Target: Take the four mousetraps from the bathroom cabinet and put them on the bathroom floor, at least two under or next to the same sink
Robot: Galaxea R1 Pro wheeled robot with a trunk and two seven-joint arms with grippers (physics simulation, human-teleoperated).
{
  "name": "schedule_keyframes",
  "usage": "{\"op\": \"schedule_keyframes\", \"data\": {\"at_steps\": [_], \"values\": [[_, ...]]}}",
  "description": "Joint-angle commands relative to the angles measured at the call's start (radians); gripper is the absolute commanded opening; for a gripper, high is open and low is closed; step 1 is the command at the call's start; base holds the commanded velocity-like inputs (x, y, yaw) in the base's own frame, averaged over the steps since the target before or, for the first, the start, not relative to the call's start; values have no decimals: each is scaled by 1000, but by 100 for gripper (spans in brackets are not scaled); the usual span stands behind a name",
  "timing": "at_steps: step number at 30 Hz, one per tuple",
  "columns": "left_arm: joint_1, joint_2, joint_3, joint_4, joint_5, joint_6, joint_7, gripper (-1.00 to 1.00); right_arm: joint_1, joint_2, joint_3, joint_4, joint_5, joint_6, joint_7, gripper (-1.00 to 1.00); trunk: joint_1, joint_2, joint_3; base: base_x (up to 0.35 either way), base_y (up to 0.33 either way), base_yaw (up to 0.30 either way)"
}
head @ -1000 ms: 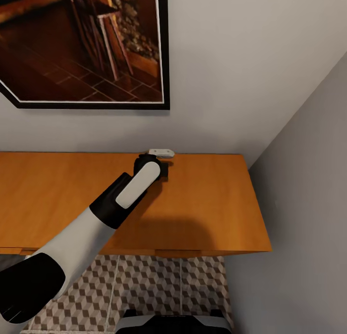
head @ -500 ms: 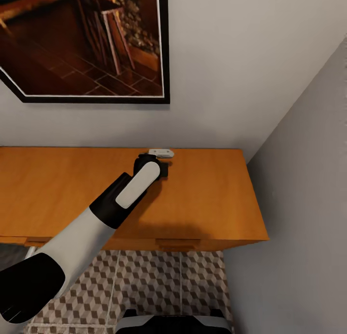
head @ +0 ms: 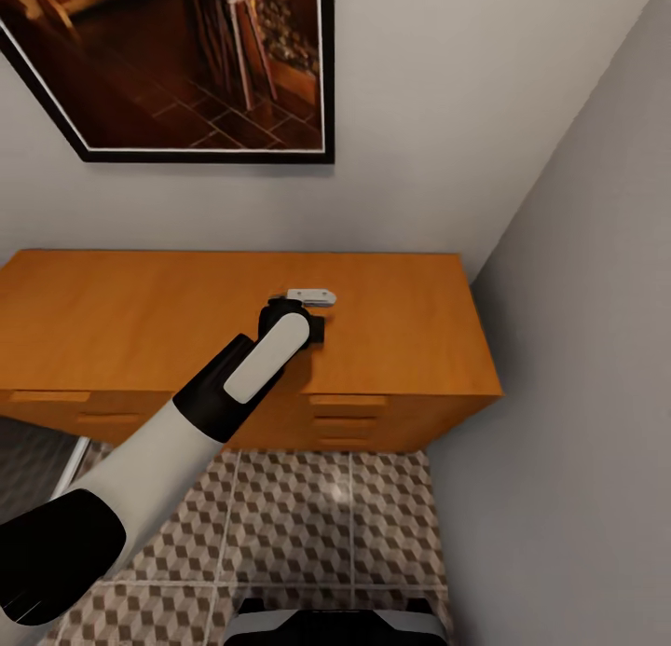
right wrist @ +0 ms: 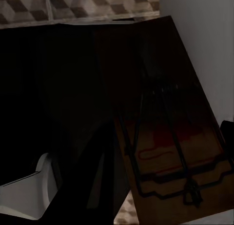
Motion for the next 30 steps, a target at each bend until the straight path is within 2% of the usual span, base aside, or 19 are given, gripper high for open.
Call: {"op": "schedule_keyframes", "data": {"at_steps": [1, 30], "values": [[-1, 0, -1, -1, 5, 10, 9, -100, 0, 0, 9, 1, -10, -4, -3, -100, 0, -2, -1, -323, 121, 0], [-2, 2, -1, 3, 5, 10, 9, -100, 0, 0, 9, 1, -10, -4, -3, -100, 0, -2, -1, -290, 173, 0]]}}
